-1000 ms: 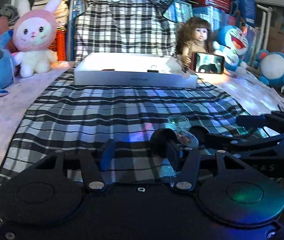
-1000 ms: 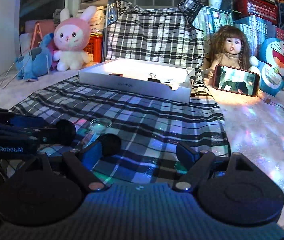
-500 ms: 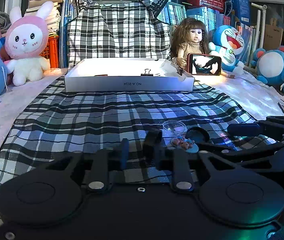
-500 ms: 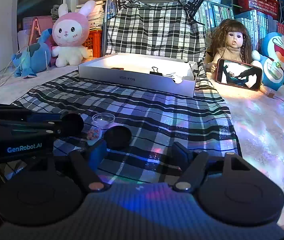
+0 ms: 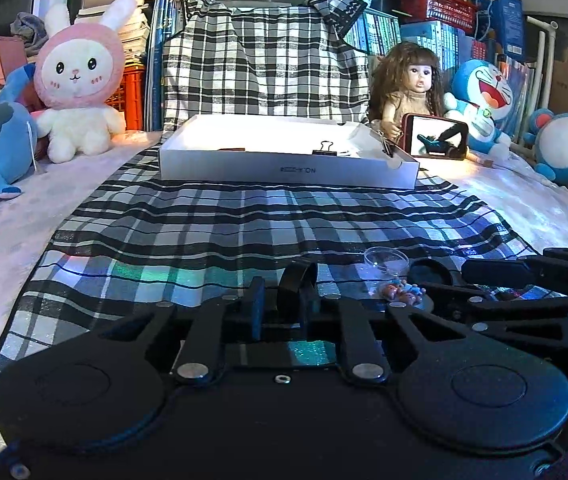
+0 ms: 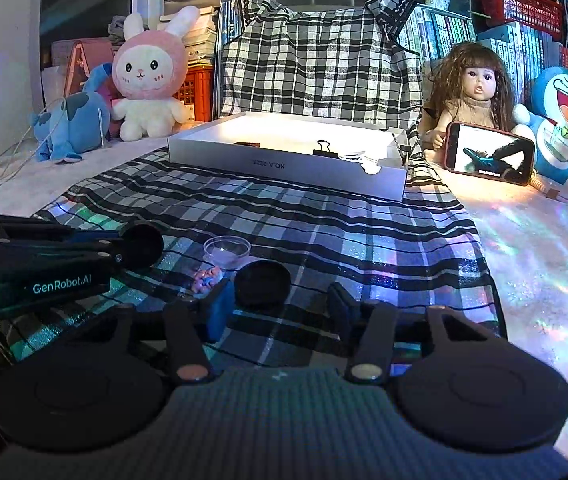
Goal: Organize rigid objects
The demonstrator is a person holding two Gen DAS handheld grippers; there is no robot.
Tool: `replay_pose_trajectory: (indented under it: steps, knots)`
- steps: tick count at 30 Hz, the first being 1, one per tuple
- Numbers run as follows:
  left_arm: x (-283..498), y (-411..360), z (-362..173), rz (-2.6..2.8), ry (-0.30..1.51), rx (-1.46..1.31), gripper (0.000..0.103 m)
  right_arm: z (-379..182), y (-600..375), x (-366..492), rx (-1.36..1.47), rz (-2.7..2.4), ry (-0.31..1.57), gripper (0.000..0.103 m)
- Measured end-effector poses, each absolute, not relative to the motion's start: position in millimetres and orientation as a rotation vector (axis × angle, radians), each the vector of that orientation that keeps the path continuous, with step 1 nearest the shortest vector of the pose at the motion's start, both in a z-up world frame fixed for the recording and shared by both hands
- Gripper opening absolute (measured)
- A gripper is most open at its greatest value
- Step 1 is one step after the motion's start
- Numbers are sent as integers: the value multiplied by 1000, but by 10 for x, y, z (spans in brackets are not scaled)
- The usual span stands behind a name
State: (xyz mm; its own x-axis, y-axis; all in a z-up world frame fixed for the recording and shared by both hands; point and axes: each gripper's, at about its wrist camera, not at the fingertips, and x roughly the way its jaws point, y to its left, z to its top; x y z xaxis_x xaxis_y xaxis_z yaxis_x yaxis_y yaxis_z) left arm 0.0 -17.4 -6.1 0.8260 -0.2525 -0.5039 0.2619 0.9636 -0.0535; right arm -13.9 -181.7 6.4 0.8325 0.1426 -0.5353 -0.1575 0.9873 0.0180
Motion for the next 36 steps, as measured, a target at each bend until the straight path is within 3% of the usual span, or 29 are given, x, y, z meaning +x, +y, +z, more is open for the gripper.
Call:
replay_pose_trajectory:
  steps: [5, 15, 18, 22, 36]
  knots:
    - [-17, -182, -60, -263, 529, 29, 17, 57, -1834, -142, -15, 152, 556, 50]
    - [-28, -185, -72, -262, 523, 35, 19, 56, -1819, -113, -25, 150, 556, 49]
    - [-37, -168, -59, -251, 519, 29, 22, 59, -1811, -95, -23, 149, 554, 49]
    - [-66, -114, -36, -242, 515, 16, 38, 49, -1828, -86, -4, 138, 547, 49]
    - [21, 77, -9, -138, 522, -27, 43, 39, -1980, -88, 11, 68, 536, 51]
